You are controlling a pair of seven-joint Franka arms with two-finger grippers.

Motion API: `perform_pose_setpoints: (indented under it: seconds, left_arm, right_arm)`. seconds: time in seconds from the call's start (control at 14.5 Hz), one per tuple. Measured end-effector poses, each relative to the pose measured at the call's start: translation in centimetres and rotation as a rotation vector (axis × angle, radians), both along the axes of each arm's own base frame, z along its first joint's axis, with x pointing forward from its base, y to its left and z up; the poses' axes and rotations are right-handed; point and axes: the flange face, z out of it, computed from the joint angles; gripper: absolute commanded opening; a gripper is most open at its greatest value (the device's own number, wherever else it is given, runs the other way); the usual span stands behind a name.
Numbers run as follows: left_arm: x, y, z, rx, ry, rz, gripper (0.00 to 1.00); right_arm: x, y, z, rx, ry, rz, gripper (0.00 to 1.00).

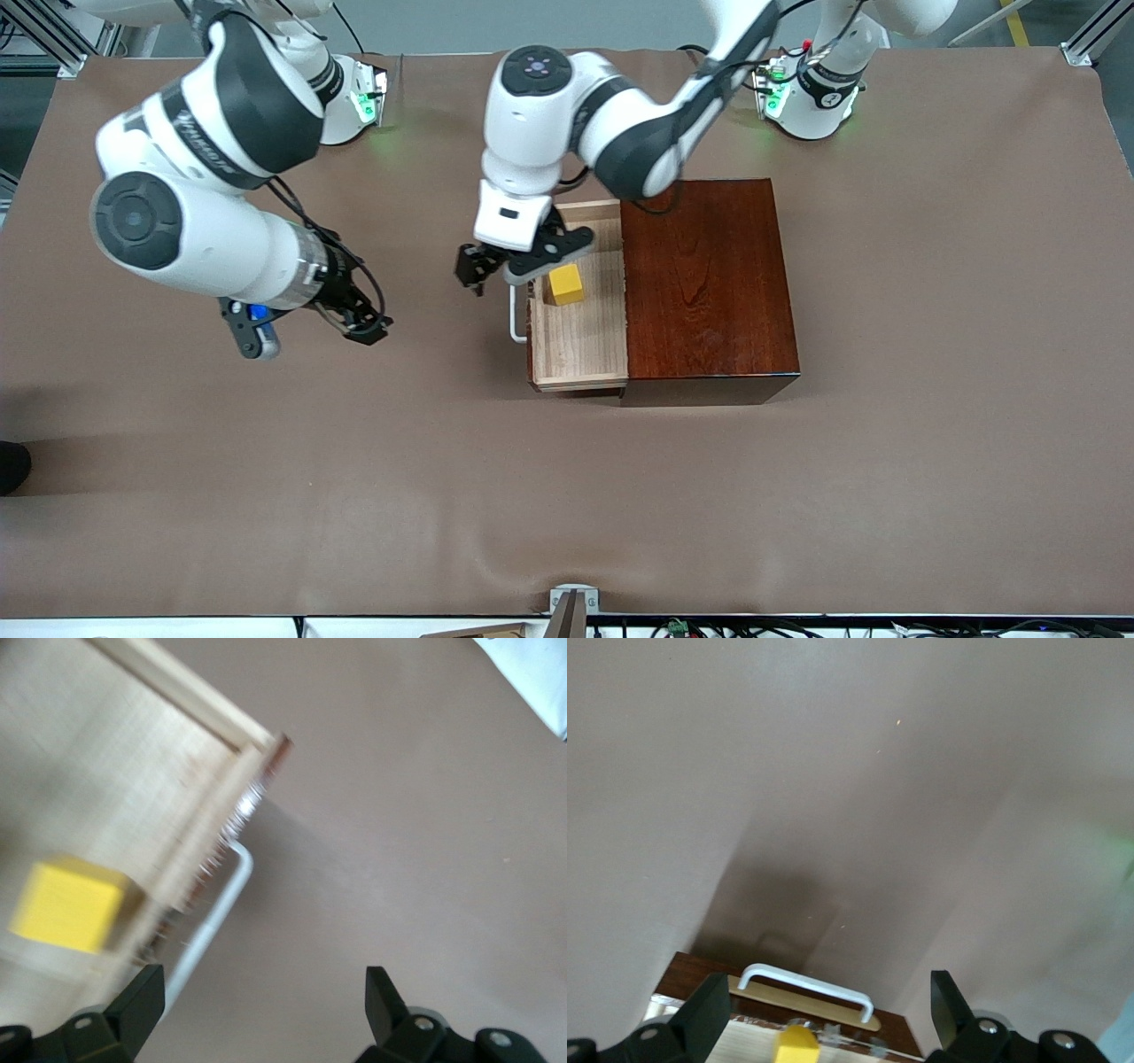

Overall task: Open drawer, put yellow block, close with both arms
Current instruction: 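Withdraw the right gripper while the left gripper reaches the drawer handle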

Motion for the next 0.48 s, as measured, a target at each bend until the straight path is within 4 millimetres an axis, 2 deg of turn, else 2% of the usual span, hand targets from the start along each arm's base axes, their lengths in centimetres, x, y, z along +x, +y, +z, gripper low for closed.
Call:
perform_pose_setpoints:
  seconds: [0.21,0.48]
  left_arm:
    - [-1.5,-3.1,-2.7,-0.061,-0.024,0.098,1.00]
    - [-2.7,-5.1,-5.4,-0.072,-0.073,0.143,1.00]
  right_arm:
    - [0.4,-2.7,0.5,0.013,0.022,0.071,1.00]
    - [0.7,-6.5,1.8,0.050,0.021,0.201,1.00]
